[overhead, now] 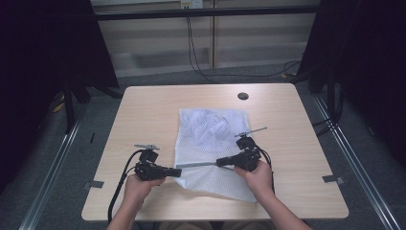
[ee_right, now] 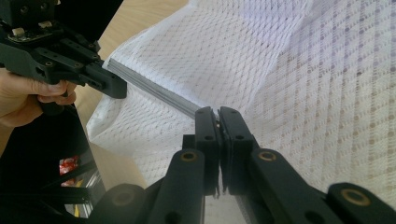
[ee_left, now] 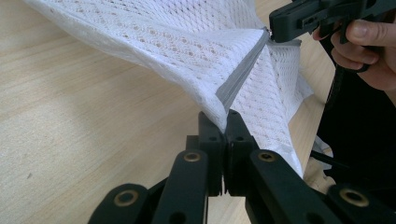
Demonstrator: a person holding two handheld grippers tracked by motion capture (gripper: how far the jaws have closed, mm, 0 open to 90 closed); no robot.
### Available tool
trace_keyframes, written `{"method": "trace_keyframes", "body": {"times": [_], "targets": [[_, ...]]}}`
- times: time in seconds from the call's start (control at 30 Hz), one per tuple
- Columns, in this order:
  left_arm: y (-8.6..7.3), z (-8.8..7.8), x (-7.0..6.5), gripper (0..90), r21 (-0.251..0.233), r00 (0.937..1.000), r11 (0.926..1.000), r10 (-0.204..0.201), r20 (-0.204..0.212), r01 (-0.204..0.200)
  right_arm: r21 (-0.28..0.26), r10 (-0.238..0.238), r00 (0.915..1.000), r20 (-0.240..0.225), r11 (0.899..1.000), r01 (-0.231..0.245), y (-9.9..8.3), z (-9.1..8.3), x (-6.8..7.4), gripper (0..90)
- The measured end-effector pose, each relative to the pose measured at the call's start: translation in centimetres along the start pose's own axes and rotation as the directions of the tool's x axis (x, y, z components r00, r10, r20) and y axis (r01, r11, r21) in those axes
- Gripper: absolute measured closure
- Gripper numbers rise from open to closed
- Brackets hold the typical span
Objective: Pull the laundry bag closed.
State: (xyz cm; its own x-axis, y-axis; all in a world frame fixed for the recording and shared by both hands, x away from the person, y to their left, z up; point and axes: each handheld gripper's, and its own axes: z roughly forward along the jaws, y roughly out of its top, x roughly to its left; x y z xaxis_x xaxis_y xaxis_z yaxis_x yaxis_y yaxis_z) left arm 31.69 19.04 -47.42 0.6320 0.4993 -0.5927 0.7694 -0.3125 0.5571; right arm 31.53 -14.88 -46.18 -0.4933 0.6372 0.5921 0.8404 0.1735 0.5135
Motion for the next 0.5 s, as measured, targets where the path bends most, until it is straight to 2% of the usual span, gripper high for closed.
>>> {"method": "trace_keyframes", "body": {"times": [0.13,0.5], "targets": [[0.01,0.01,-0.08,88.5,-0.006,0.9999,1.0,0.0,-0.012,0.0,-0.001,-0.002,1.0,0.002,1.0,0.002,-0.04,-0.13,-0.1,87.0],[0.03,0.01,-0.06,88.6,0.012,0.9999,0.9999,0.01,-0.004,-0.01,0.004,-0.005,1.0,0.001,1.0,0.005,-0.11,-0.15,-0.1,87.0]]}}
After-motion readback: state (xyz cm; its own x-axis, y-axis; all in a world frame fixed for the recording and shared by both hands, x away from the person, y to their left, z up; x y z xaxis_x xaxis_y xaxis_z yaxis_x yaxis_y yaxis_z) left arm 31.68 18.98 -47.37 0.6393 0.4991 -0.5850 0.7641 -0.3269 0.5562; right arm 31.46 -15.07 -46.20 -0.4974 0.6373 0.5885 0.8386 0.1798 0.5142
